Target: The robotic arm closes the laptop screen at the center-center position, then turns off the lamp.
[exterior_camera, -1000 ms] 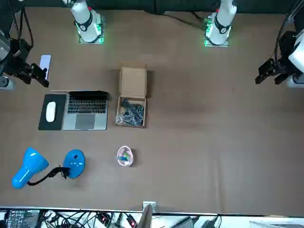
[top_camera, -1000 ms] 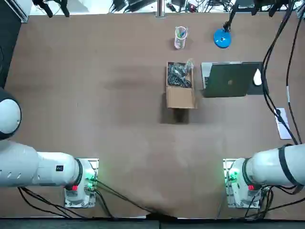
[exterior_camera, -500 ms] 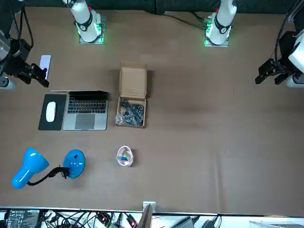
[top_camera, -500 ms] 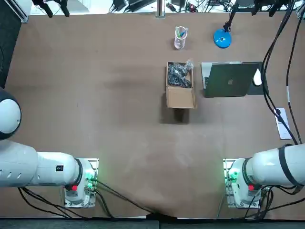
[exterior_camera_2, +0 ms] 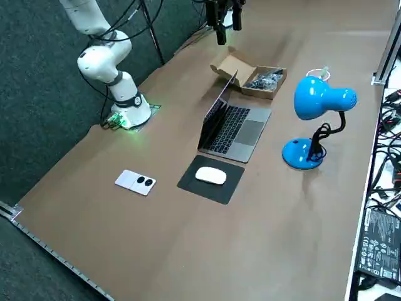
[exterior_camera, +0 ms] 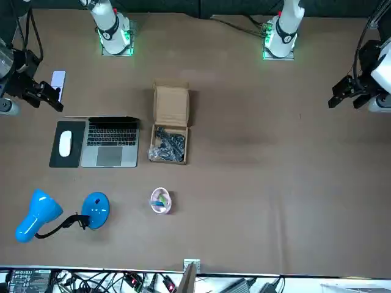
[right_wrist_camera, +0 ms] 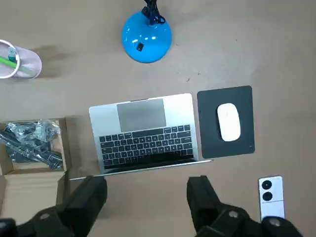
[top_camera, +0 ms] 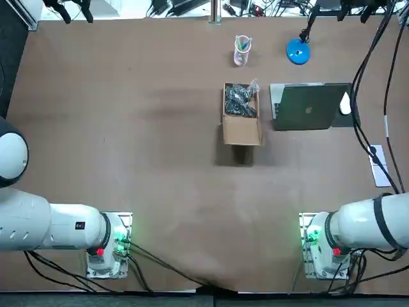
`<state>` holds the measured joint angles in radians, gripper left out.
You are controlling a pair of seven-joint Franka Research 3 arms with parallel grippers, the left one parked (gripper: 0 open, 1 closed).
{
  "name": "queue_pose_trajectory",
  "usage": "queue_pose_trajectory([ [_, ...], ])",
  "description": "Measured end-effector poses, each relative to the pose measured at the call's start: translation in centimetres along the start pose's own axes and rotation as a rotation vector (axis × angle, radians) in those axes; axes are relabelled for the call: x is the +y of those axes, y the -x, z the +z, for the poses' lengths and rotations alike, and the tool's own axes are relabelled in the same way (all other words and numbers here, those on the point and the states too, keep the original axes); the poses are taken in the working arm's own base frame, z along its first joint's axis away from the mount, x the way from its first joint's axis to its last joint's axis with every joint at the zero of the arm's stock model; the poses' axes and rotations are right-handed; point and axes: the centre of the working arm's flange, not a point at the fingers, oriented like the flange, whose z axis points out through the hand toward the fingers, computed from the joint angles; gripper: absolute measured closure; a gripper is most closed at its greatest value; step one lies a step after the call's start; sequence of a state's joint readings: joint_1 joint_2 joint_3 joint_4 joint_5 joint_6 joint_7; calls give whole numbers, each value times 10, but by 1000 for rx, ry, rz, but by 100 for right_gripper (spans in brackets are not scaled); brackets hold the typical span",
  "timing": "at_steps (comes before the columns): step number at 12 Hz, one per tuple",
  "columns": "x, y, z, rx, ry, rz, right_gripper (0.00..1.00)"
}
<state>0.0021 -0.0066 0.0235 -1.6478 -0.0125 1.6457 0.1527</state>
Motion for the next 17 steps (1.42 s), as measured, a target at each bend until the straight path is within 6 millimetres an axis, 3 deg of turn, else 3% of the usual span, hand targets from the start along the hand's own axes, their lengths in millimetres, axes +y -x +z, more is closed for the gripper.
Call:
queue_pose_trajectory([
  [11, 1, 11, -3, -44, 5, -81, 0],
  [14, 4, 32, -12, -53, 8, -83, 0],
  [17, 9, 67, -12, -64, 11, -83, 0],
])
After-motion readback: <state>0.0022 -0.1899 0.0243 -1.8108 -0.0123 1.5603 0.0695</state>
